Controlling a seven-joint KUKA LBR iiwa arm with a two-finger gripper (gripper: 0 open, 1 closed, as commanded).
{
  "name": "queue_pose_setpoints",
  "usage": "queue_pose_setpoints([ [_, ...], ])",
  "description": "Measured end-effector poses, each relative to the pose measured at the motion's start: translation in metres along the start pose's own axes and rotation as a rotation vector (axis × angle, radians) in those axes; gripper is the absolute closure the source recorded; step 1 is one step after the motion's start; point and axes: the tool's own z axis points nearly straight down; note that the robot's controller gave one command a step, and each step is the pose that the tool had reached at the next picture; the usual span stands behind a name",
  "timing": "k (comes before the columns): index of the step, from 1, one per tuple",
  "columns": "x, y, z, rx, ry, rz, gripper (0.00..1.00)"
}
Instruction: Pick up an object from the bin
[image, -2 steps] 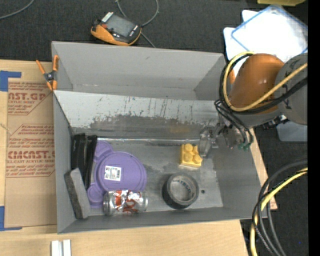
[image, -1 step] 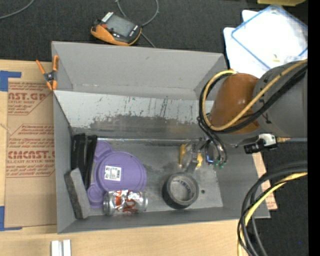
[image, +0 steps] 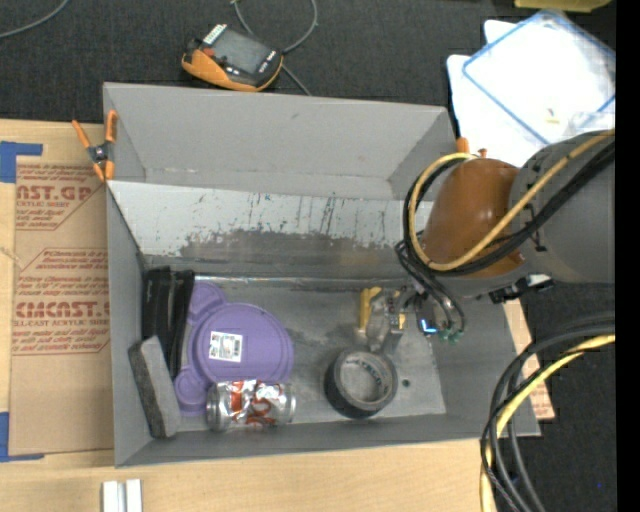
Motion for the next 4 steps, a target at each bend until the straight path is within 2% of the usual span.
queue_pose_setpoints([
  [1, -0.002, 0.002, -0.004, -0.001, 0.003, 0.020, 1.00],
  [2, -0.039, 0.054, -0.020, -0.003, -0.003, -0.177, 1.00],
  [3, -0.011, 0.010, -0.010, 0.001, 0.004, -0.014, 1.00],
  [4, -0.015, 0.029, 0.001, 0.004, -0.001, -0.070, 1.00],
])
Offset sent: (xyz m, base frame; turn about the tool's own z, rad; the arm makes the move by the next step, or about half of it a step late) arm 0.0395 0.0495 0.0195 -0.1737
